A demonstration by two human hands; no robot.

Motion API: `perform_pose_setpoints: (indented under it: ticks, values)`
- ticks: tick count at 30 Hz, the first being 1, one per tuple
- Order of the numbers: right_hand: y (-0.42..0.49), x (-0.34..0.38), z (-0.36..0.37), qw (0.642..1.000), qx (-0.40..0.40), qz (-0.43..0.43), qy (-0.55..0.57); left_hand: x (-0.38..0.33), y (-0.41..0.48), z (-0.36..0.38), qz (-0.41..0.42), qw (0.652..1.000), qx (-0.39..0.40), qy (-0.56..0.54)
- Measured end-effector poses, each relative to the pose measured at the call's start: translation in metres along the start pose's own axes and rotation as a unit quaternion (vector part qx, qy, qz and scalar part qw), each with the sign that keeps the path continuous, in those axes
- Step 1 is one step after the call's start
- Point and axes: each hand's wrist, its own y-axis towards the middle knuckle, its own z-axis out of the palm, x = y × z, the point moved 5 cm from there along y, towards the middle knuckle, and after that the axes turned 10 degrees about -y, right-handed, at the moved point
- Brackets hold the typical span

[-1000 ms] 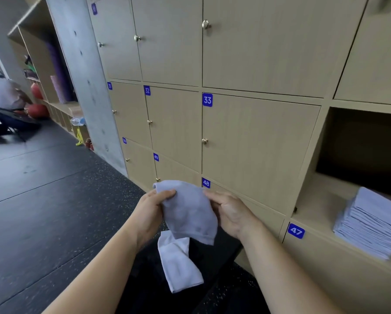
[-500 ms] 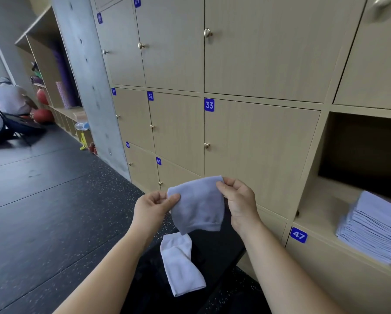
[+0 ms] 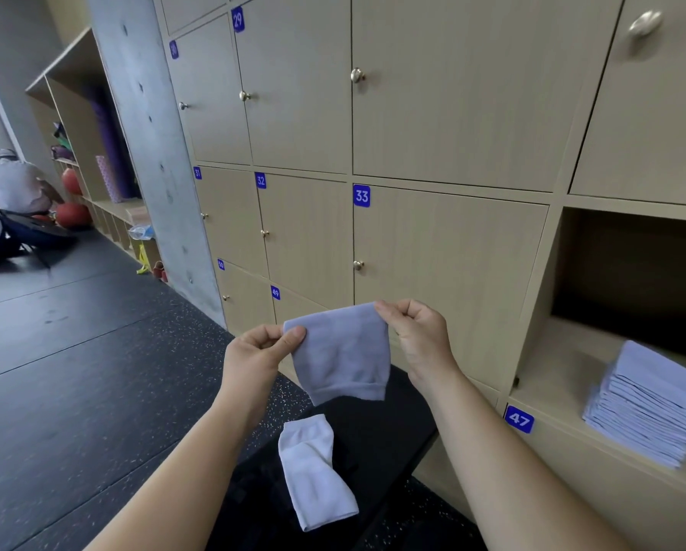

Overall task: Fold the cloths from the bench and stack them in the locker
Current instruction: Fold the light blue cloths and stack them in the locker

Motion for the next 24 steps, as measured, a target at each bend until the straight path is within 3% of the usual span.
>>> perform_pose_setpoints:
  ticks: [6,9,11,13,16,18,20,24]
  values:
    - [0.004,-0.001,0.003,1.0,-0.003,0.001,-0.007,0.004,0.002,0.003,-0.067,0.992,0.013,-0.105]
    - [0.005,-0.001,0.008,1.0,0.007,-0.004,-0.028,0.006,0.003,0.007,-0.123,0.987,0.019,-0.098]
    - [0.004,0.0,0.012,0.999,0.023,-0.01,-0.047,0.008,0.006,0.005,-0.124,0.992,0.027,-0.015]
    - [0.004,0.0,0.016,0.997,0.039,-0.014,-0.067,0.003,0.008,0.01,-0.065,0.99,0.064,0.112]
    - [0.001,0.0,0.024,0.995,0.058,-0.023,-0.08,0.0,0.009,0.028,0.032,0.945,0.127,0.301]
    - [-0.001,0.0,0.026,0.995,0.077,-0.025,-0.061,0.0,0.009,0.038,0.06,0.927,0.145,0.341]
    - [-0.005,0.001,0.024,0.992,0.112,-0.023,-0.054,0.0,0.009,0.042,0.05,0.945,0.155,0.284]
    - [-0.01,-0.01,0.006,0.979,0.182,-0.009,-0.086,-0.003,0.01,0.037,-0.055,0.986,0.145,0.058]
